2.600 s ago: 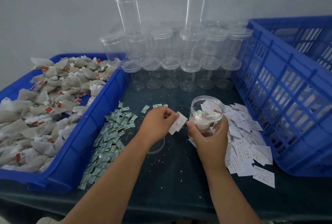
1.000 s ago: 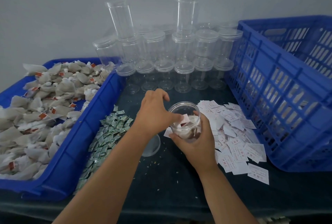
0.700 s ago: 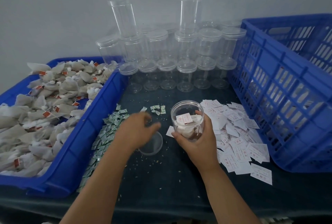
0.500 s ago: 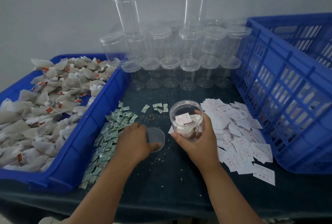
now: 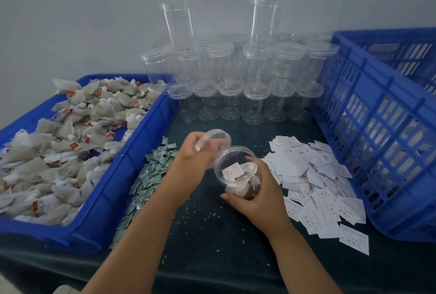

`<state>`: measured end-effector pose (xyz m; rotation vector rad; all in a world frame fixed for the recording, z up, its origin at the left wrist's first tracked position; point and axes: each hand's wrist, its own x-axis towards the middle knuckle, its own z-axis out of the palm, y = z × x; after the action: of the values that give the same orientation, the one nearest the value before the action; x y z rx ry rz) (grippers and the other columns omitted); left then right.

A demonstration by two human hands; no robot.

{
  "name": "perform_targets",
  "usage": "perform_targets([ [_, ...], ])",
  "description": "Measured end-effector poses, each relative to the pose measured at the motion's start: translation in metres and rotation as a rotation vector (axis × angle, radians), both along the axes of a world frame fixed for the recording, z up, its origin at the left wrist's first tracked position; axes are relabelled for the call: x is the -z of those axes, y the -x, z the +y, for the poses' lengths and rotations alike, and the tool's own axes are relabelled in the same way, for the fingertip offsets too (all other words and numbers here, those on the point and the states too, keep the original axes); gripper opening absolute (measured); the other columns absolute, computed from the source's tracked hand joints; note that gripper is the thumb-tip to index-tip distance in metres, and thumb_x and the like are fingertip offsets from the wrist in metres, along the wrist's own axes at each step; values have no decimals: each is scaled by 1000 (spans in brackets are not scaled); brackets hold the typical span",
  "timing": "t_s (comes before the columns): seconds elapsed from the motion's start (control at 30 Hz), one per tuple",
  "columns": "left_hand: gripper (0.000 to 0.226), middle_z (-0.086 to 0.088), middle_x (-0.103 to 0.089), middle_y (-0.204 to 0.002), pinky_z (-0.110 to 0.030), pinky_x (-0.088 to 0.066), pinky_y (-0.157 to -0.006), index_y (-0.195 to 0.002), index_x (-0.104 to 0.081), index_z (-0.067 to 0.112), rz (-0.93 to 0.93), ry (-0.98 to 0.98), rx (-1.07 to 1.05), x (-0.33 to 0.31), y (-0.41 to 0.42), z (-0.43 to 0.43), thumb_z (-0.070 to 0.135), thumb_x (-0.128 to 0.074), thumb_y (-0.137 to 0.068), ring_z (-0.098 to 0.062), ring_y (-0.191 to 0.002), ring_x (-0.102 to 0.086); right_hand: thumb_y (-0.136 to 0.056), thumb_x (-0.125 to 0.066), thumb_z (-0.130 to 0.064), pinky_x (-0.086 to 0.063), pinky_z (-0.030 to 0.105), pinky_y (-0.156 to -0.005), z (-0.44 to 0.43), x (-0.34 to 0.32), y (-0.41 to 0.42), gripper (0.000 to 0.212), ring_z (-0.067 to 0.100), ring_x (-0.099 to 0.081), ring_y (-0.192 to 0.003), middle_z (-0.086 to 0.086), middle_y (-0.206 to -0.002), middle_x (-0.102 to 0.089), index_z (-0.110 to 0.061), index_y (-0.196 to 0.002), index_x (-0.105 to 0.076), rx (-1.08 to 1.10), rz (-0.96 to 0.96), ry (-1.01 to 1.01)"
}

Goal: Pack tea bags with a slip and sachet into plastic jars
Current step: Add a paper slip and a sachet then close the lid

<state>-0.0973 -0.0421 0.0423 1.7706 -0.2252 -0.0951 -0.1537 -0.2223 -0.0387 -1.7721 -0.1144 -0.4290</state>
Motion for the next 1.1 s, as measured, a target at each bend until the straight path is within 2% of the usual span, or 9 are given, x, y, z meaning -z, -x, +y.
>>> perform_targets([
  [0.1, 75, 32, -55, -129, -22, -47, -97, -145, -34, 63, -168, -325, 207, -12, 11, -7, 81, -65, -78, 7, -120, -56, -67, -98, -59, -63, 46, -90, 0, 0, -1, 80, 17, -74, -113, -12, -126, -72, -50, -134, -55, 0, 6, 33],
  [0.17, 92, 28, -39, -133, -16, -35, -100, -151, -24, 66, -317, -569, 268, -14, 17, -17, 88, -64, -71, 6, -128, -40, -71, -96, -46, -63, 48, -82, -1, 2, -3, 74, 18, -74, -102, -10, -118, -73, -42, -133, -56, -1, 12, 88],
  [0.4, 68, 21, -42, -134, -33, -42, -104, -133, -44, 47, -396, -816, 181, -21, 26, -40, 82, -63, -78, -11, -125, -42, -69, -86, -46, -61, 40, -78, -1, 7, -5, 69, 13, -71, -101, -14, -113, -71, -37, -131, -57, 14, 13, 157],
  [0.47, 66, 16, -46, -129, -36, -43, -104, -128, -46, 43, -418, -884, 150, -22, 28, -48, 86, -54, -78, -13, -120, -45, -71, -83, -47, -60, 34, -70, -1, 7, -7, 61, 12, -72, -93, -16, -107, -71, -47, -125, -54, 11, -5, 169],
  [0.57, 62, 19, -51, -121, -32, -43, -100, -119, -55, 40, -546, -879, 147, -23, 30, -55, 87, -50, -79, -9, -113, -50, -70, -83, -46, -61, 34, -70, -4, 8, -8, 64, 11, -74, -91, -19, -108, -71, -60, -122, -48, -9, 27, 118],
  [0.73, 28, 17, -66, -114, -37, -50, -98, -103, -73, 31, -522, -599, 359, -30, 18, -34, 56, -70, -92, -9, -111, -63, -75, -94, -30, -61, 29, -82, -9, 7, -4, 53, 17, -77, -105, -6, -113, -77, -34, -121, -69, -209, 83, -95],
  [0.83, 22, 9, -69, -125, -27, -48, -105, -114, -77, 20, -435, -444, 484, -36, 15, -25, 35, -72, -98, -10, -121, -63, -74, -92, -34, -60, 31, -88, -7, 7, -4, 53, 22, -76, -109, 0, -115, -77, -31, -122, -68, -288, 142, -179],
  [0.97, 70, 23, -46, -152, -26, -37, -110, -152, -41, 43, -355, -756, 262, -40, 18, -22, 62, -64, -90, 1, -136, -42, -81, -92, -27, -62, 30, -82, -1, 6, -2, 51, 20, -77, -108, 0, -117, -78, -33, -124, -66, -257, 115, -255],
  [1.1, 60, 24, -51, -140, -25, -35, -101, -136, -55, 43, -307, -801, 168, -34, 33, -46, 77, -57, -87, -2, -131, -43, -73, -86, -26, -56, 21, -61, 2, 4, -2, 48, 14, -75, -82, -10, -98, -76, -42, -114, -64, -179, 46, -93],
])
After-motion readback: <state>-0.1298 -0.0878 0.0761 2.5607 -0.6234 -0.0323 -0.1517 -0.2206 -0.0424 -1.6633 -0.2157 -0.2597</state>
